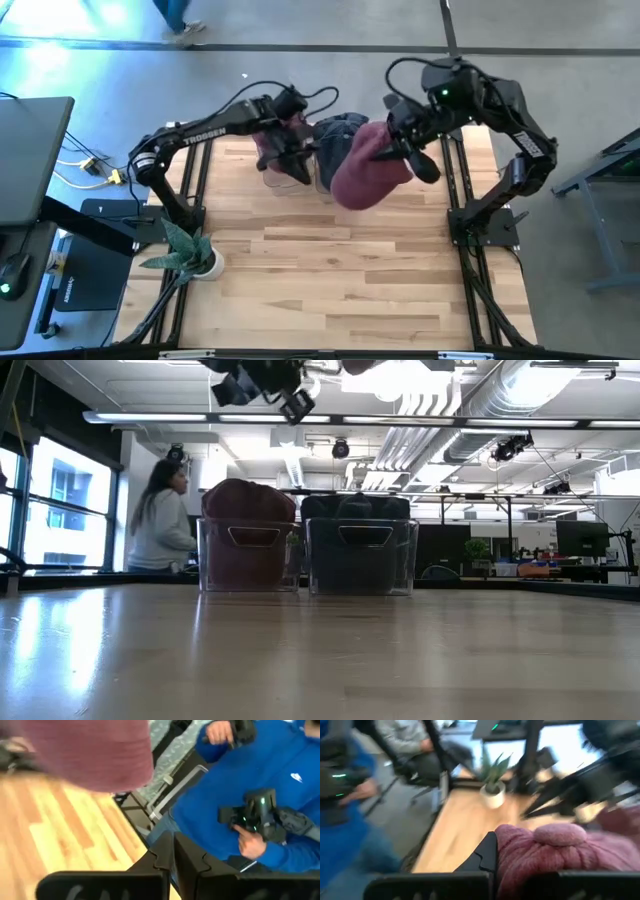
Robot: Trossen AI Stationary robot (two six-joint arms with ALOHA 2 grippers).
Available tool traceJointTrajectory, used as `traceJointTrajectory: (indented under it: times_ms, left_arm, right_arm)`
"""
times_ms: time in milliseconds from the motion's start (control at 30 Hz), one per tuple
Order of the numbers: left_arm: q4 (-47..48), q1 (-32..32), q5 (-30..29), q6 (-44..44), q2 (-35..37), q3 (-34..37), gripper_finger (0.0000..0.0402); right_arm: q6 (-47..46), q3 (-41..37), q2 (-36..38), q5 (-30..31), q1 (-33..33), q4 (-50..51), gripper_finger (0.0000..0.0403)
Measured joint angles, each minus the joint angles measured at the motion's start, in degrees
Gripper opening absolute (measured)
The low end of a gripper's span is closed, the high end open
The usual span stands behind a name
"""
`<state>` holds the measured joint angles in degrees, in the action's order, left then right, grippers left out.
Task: Pick & Place hat
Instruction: Put the red cap into the left bin
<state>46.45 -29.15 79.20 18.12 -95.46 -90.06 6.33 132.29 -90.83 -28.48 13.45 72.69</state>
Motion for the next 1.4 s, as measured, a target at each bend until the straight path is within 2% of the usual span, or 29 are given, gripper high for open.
traceJointTrajectory:
  times_ms: [100, 267, 333, 400, 567, 667, 800, 933, 1067, 1267, 1400]
  left_arm:
    - [-11.9, 2.6, -1.6, -8.3, 0.0, 0.0, 0.0017]
    - [-36.2, 5.3, -8.2, -28.8, 0.0, 0.0, 0.0019]
    - [-41.2, 5.8, -12.3, -35.2, 0.0, 0.0, 0.0023]
    - [-43.2, 5.8, -14.8, -38.0, -0.3, 0.0, 0.0039]
    - [-43.5, 5.9, -15.5, -45.6, -3.3, 0.1, 0.0131]
    - [-46.2, 6.6, -12.2, -48.1, -4.9, 0.1, 0.0205]
    - [-56.0, 8.8, -8.9, -53.2, -7.9, 0.0, 0.0294]
    - [-67.2, 10.9, -8.5, -59.6, -8.9, 0.1, 0.0345]
    - [-70.7, 11.7, -11.2, -60.4, -8.6, -0.1, 0.0357]
    - [-73.0, 10.8, -18.5, -60.4, -8.8, 0.1, 0.0358]
    - [-78.8, 10.8, -19.8, -63.5, -8.7, 0.0, 0.0339]
  right_arm:
    - [1.5, 0.0, 0.5, 3.7, 0.5, -2.9, 0.0002]
    - [2.8, 0.0, 1.7, 5.0, 1.6, -4.5, 0.0001]
    - [2.9, 0.0, 2.6, 5.0, 1.7, -4.4, 0.0002]
    - [2.9, 0.0, 3.7, 5.2, 1.7, -4.1, 0.0002]
    - [3.1, 0.0, 6.2, 6.1, 1.7, -3.4, 0.0002]
    - [3.5, 0.0, 6.7, 6.2, 1.7, -2.7, 0.0001]
    - [4.6, 0.0, 6.7, 6.3, 1.7, -1.5, 0.0002]
    - [4.9, 0.0, 7.0, 6.3, 1.7, -0.5, 0.0001]
    - [4.8, 0.0, 7.2, 6.3, 1.7, 1.3, 0.0002]
    - [3.9, 0.0, 7.3, 6.0, 1.7, 3.1, 0.0003]
    - [2.6, 0.0, 7.3, 5.8, 1.6, 6.0, 0.0002]
